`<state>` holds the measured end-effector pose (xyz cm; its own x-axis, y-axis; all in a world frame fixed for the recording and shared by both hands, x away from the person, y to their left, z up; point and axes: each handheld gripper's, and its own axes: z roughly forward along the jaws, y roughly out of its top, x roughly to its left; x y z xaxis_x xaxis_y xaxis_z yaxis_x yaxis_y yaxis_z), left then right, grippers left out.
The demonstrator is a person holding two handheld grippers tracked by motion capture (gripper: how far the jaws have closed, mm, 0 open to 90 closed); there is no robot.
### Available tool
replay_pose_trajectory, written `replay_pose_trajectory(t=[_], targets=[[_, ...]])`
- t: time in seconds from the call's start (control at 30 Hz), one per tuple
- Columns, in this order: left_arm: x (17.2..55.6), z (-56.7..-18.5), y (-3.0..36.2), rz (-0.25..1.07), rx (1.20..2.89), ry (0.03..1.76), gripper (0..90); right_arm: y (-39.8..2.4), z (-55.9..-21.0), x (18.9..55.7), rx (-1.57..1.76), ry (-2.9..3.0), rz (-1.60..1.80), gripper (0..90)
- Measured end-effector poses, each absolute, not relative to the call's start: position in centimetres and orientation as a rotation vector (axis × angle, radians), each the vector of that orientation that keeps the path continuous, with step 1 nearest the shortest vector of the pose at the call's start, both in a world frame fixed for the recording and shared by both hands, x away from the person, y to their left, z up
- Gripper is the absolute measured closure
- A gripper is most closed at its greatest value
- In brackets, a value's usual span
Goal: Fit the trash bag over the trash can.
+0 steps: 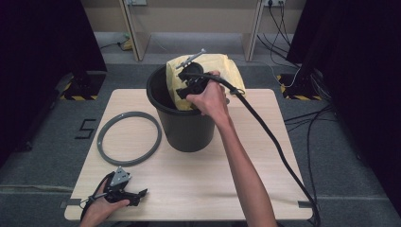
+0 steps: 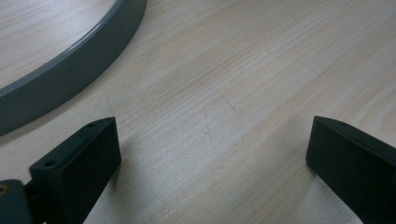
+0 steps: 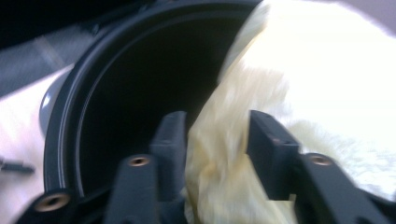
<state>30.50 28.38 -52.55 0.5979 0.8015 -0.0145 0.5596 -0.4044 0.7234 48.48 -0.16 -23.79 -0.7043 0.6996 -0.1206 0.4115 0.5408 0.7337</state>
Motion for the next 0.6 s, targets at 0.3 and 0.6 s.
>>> replay_pose_trajectory(t=[0.3, 0.6], targets=[[30.5, -52.5, 28.4, 0.439, 2.121, 1.072, 2.0, -3.8, -21.9, 49.8, 1.11, 2.174, 0.929, 39.1], [30.5, -52.5, 28.4, 0.439, 2.121, 1.072, 2.0, -5.0, -23.2, 53.4, 1.251, 2.101, 0.814, 40.3]])
